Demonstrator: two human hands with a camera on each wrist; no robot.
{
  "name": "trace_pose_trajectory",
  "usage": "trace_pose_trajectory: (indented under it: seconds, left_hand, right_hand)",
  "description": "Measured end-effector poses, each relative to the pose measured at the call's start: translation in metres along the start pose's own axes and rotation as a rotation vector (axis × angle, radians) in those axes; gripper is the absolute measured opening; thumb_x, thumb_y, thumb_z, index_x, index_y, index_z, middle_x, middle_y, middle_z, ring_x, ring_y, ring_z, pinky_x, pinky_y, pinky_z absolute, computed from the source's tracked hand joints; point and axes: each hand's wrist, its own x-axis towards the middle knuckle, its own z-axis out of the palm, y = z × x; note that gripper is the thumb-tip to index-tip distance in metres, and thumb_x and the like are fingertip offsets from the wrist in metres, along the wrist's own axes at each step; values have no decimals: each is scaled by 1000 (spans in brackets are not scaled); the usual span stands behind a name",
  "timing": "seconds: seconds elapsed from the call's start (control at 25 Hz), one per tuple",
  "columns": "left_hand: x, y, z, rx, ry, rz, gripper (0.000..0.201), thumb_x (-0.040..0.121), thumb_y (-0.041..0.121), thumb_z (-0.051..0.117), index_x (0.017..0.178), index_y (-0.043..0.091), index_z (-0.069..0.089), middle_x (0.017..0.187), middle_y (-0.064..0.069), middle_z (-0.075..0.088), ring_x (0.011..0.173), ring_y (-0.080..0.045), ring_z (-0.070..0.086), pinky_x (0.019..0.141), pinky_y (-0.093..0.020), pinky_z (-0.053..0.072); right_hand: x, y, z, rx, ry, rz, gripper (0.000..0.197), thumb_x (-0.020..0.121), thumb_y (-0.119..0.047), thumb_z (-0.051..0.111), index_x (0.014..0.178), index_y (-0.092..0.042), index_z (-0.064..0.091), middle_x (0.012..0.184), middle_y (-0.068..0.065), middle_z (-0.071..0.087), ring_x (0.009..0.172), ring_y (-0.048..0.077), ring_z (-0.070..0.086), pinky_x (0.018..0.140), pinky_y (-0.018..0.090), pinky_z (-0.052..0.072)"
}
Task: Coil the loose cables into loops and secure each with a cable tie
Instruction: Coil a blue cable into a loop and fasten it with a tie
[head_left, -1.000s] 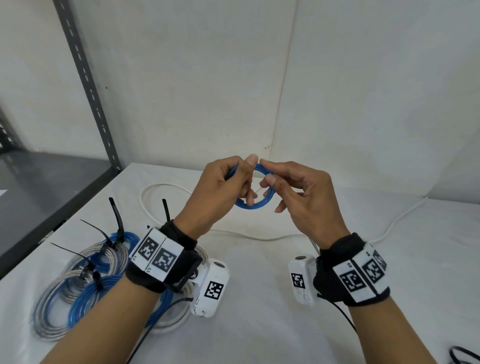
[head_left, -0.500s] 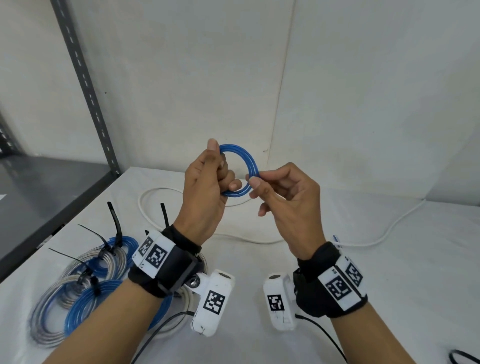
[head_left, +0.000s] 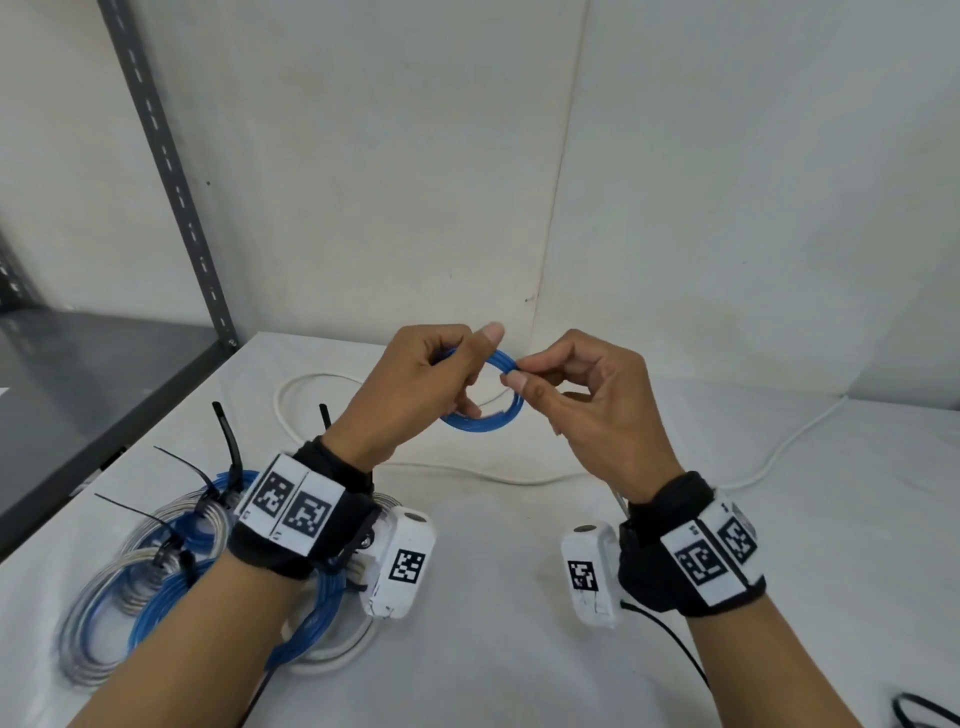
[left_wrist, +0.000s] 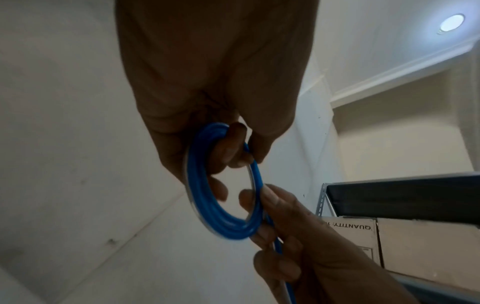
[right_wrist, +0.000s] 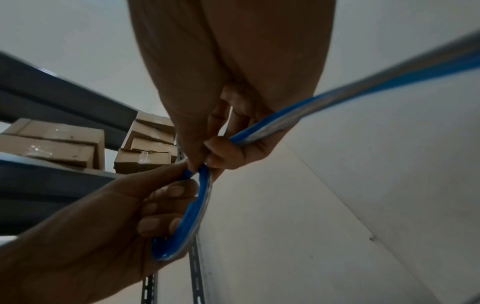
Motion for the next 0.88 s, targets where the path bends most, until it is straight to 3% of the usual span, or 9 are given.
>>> trace_pose_trajectory:
  seconds: [0.08,0.12,0.28,0.4,0.56,0.68,0.76,0.84,0.88]
  left_hand:
    - [-1,0,-2,100,0,78,51,103,45,52,67,9,48,63,-6,36,49,-15,60,66,-38,50]
    - [0,-1,-2,59,18,102,49,103,44,51,67,10,48,64,-6,33,48,-14,55,64,-37,47]
    - [2,2,5,-475,223,122,45,108,37,44,66,21,45,67,-3,19,54,-14,22,54,-25,38]
    - [2,8,17,-682,314,84,45,109,38,40,68,19,39,66,0,18,55,-13,19,52,-23,34]
    - [-2,8,30,-790,321,9,44,108,40,41,70,16,39,61,1,17,54,-15,18,54,-23,40]
    - [1,9,23,-754,241,-133,45,108,30,41,68,12,47,52,2,25,46,-14,27,59,-30,49]
    - [2,8,17,-560,148,-190,45,106,30,43,65,11,49,50,1,26,42,-15,28,59,-34,50]
    - [-1,6,16,-315,82,-161,49,105,36,49,60,16,47,52,2,29,43,-14,29,57,-32,46]
    - [-3,6,18,-266,75,-127,52,105,37,52,56,20,46,54,3,28,45,-14,28,54,-30,43]
  right_hand:
    - [1,-1,0,-22,-14,-4,7,88,-15,78,87,-12,72,86,-2,76,75,14,67,56,31,49]
    - [2,-2,0,3,-14,-11,4,90,-14,77,90,-12,73,87,-1,77,74,14,66,54,31,49]
    - [1,-7,5,161,118,-41,8,93,-11,71,100,-9,73,87,6,77,62,17,61,46,33,45]
    - [-2,-9,17,221,162,-53,6,90,-10,74,95,-8,70,88,10,77,65,21,65,46,32,48]
    - [-4,-9,24,231,201,-52,11,87,-11,77,90,-11,67,89,14,77,66,25,68,49,31,51]
    - [-1,-9,10,179,182,-56,7,87,-10,77,90,-10,70,86,12,77,62,18,63,49,30,48]
    - [0,-7,-2,93,98,-52,6,87,-12,78,89,-13,73,86,6,78,69,19,68,53,34,51]
    - [1,-4,-6,3,9,-51,5,88,-15,78,90,-17,74,88,4,78,80,28,71,63,44,57]
    - [1,-3,-6,-11,-10,-51,5,89,-15,77,91,-17,74,89,4,78,80,29,71,63,44,58]
